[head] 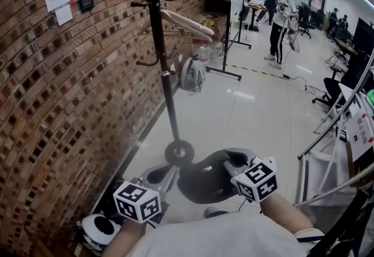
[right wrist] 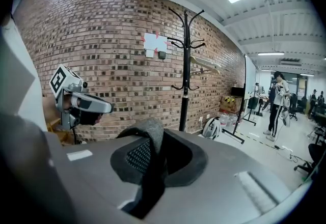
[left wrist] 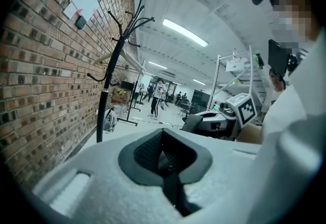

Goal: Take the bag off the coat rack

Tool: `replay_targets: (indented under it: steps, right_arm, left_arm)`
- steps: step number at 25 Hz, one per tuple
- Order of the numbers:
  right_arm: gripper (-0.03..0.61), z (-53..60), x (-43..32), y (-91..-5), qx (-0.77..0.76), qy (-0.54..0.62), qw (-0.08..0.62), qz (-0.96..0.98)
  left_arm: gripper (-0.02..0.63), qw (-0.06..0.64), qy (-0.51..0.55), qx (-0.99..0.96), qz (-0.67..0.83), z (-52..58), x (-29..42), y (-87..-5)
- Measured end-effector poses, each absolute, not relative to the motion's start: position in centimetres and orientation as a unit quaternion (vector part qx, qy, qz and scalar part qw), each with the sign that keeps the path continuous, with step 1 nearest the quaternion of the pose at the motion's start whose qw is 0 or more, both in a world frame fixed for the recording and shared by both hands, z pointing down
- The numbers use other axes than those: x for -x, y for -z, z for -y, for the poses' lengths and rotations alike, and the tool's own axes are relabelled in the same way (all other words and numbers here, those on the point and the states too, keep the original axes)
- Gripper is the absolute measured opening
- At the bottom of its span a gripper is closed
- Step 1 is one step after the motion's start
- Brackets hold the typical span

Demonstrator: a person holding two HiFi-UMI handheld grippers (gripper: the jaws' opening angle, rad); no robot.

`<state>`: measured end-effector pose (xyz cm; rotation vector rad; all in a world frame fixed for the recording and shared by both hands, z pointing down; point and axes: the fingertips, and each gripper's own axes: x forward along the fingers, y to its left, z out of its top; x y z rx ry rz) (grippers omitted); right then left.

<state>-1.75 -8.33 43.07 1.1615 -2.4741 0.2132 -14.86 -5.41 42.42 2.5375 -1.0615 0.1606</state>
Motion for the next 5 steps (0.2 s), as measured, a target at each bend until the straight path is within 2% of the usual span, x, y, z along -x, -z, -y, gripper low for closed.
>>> replay_targets:
  steps: [5]
  right_arm:
    - [0.028,6.8,1.5,-43.4,-0.408,-0.079,0.202,0.887]
  left_arm:
    - [0.001,0.196,-0.059,-0.902,0.379,4.0,14.3,-42.7]
